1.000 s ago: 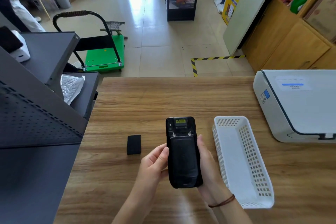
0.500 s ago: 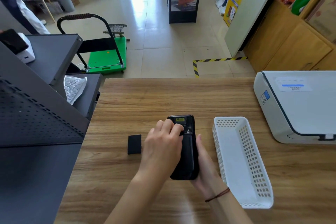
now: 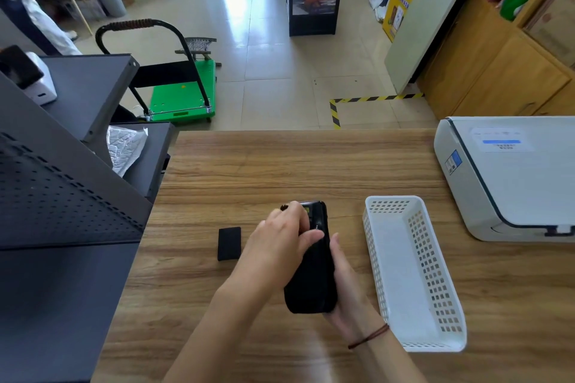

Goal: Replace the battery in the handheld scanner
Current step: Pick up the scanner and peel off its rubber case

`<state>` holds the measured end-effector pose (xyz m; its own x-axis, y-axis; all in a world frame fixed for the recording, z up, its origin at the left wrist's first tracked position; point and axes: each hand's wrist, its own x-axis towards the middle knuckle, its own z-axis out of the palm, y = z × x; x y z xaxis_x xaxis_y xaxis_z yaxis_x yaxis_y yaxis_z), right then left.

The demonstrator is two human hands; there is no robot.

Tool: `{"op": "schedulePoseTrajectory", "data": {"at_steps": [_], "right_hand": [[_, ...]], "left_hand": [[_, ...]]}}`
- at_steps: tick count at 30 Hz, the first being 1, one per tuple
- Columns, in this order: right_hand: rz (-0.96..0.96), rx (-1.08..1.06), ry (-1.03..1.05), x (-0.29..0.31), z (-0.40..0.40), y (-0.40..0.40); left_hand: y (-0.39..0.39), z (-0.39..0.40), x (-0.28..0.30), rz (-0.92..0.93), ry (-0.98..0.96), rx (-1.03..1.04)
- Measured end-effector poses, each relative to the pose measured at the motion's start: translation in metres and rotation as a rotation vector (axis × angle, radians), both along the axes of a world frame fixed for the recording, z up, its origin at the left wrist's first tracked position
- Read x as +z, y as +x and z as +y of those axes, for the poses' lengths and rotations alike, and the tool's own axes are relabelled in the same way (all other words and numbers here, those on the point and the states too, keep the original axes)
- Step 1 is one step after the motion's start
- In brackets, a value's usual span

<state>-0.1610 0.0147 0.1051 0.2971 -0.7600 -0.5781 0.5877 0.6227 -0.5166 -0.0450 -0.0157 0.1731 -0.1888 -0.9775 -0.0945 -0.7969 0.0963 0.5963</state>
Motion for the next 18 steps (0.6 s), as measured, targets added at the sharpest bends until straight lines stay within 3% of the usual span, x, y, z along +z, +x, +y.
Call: {"op": "schedulePoseTrajectory", "data": {"at_steps": [3, 5, 8, 11, 15, 18], "right_hand": [[-0.009, -0.001, -0.004, 0.000, -0.003, -0.002], [-0.005, -0.007, -0.002, -0.003, -0.007, -0.005], [-0.044, -0.017, -0.012, -0.009, -0.010, -0.011], [-0.069, -0.029, -0.055, -0.011, -0.013, -0.017], [-0.061, -0.049, -0.061, -0.017, -0.017, -0.020], [-0.038, -0.062, -0.046, -0.024, -0.020, -0.016]], "left_hand": [[0.014, 0.005, 0.009, 0.160, 0.154, -0.076], [0.030, 0.009, 0.017, 0.275, 0.151, -0.051], [0.057, 0.015, 0.019, 0.674, 0.061, 0.333], [0.072, 0.020, -0.017, 1.024, 0.146, 0.795], [0.054, 0.025, -0.093, 1.079, 0.442, 1.216], [0.031, 0.028, -0.132, 1.117, 0.611, 1.336]]}}
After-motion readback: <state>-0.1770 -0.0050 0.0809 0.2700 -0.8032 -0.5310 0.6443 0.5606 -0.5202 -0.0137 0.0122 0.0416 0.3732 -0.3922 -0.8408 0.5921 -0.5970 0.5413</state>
